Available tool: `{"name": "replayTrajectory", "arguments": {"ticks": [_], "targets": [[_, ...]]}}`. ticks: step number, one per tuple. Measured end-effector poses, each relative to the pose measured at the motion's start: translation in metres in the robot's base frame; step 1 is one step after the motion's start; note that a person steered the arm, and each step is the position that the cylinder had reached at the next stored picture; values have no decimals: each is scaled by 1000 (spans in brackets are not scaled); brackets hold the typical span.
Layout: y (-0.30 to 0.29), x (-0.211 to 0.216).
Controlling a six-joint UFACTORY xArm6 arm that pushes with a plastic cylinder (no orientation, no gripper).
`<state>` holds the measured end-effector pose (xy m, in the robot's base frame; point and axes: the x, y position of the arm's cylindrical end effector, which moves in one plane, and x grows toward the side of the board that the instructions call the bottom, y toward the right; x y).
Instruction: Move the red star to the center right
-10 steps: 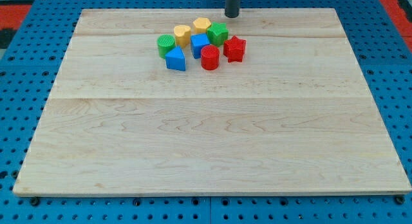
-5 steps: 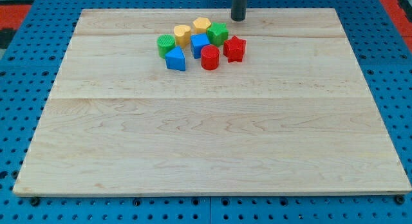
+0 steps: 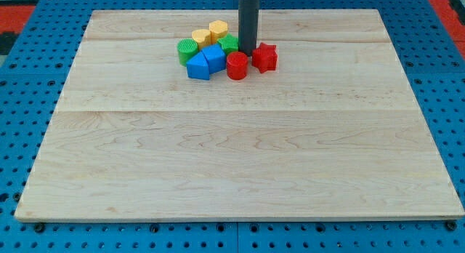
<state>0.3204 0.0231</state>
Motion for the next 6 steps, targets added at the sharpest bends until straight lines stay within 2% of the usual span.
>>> {"name": "replayTrajectory", "arguments": {"ticks": [2,5,6], "targets": [[116,16],[167,51],[111,28]]}}
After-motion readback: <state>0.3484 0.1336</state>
